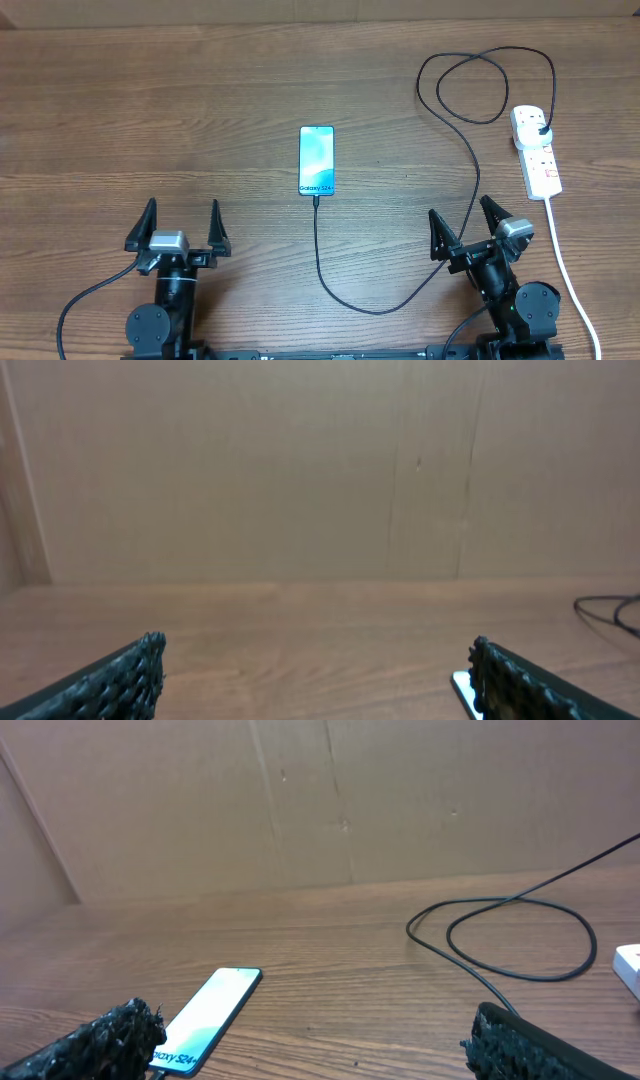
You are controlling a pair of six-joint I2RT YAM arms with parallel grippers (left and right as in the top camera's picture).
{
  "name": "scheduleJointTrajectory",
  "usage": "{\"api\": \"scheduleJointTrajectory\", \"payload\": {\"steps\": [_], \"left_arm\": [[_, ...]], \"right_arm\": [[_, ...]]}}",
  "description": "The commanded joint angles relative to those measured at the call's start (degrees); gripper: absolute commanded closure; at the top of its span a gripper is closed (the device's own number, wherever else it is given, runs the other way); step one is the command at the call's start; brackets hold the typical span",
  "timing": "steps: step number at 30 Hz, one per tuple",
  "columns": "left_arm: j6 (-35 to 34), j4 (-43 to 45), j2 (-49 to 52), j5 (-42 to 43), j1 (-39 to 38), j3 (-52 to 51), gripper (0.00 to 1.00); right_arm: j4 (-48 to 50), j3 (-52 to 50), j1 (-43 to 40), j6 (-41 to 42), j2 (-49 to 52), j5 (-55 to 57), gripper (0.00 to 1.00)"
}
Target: Plug charger to phone and switch on socket
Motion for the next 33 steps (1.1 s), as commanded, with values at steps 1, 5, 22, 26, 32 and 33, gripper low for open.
{"api": "scheduleJointTrajectory", "payload": {"steps": [1, 5, 22, 26, 32, 33], "left_arm": [[-1.4, -0.1, -0.7, 0.4, 0.6, -1.4, 0.00], [-3.8, -5.0, -0.7, -3.5, 0.6, -1.5, 0.00], [-2.0, -10.6, -0.7, -5.8, 0.6, -1.4, 0.00], [1.0, -10.7, -0.7, -5.4, 0.6, -1.4, 0.00], [1.8, -10.6, -0.7, -5.4, 0.6, -1.4, 0.00], [1.8, -10.6, -0.7, -5.4, 0.6, -1.4, 0.00]], "right_arm": [[0.2, -0.6, 0.3, 0.2, -0.4, 0.7, 0.00], [0.2, -0.6, 0.3, 0.2, -0.4, 0.7, 0.00], [0.2, -0.6, 0.3, 0.2, -0.4, 0.7, 0.00], [0.2, -0.6, 0.3, 0.2, -0.4, 0.6, 0.00], [0.2, -0.6, 0.3, 0.2, -0.4, 0.7, 0.00], [0.2, -0.6, 0.3, 0.2, -0.4, 0.7, 0.00]]}}
